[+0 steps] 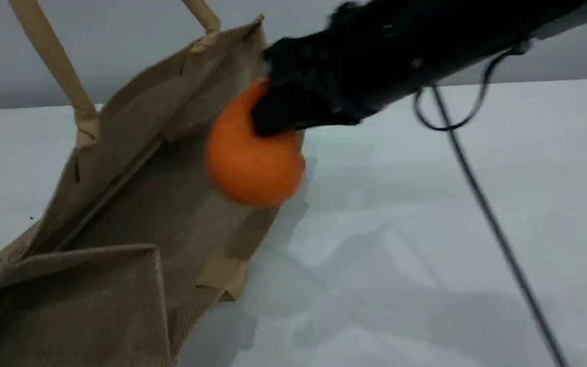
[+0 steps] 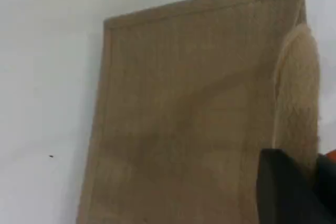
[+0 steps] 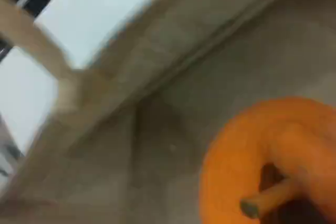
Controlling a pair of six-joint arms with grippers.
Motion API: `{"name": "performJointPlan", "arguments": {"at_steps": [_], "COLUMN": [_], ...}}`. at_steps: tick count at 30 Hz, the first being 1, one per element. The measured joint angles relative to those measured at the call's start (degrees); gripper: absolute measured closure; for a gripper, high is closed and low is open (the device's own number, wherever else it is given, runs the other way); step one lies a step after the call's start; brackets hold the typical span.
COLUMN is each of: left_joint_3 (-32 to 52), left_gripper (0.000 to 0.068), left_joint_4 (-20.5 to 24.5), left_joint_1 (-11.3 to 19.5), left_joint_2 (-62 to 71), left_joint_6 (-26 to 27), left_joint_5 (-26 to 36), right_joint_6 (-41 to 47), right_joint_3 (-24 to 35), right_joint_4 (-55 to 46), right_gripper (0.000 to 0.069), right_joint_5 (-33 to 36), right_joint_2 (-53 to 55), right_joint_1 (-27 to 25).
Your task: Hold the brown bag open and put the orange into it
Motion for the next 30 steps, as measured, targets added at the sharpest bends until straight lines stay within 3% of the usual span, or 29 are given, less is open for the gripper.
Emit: {"name": "performJointPlan", "arguments": {"at_steps": [8, 21, 30], "left_joint_3": [0.0, -1.1, -1.1], "left_gripper": [0.0591, 0.0591, 0.0591], "left_joint_4": [0.0, 0.0, 0.0], "left_joint_1": [-2.9, -2.9, -2.9], "left_joint_2": [-0.5, -2.4, -2.4], "left_joint_6": [0.5, 0.5, 0.5], "left_joint_5": [0.1, -0.3, -0.4], "right_joint_6": [0.1, 0.3, 0.1], "right_joint_3": [-6.6, -15.4, -16.3], "right_joint_4": [0.1, 0.1, 0.1], "right_gripper": [0.0671, 0.0671, 0.0654], "right_joint_5": [-4.5, -4.8, -4.9], "right_joint_2": [3.7, 14.4, 16.9], "right_joint_1": [5.7, 7.6, 8.7]}}
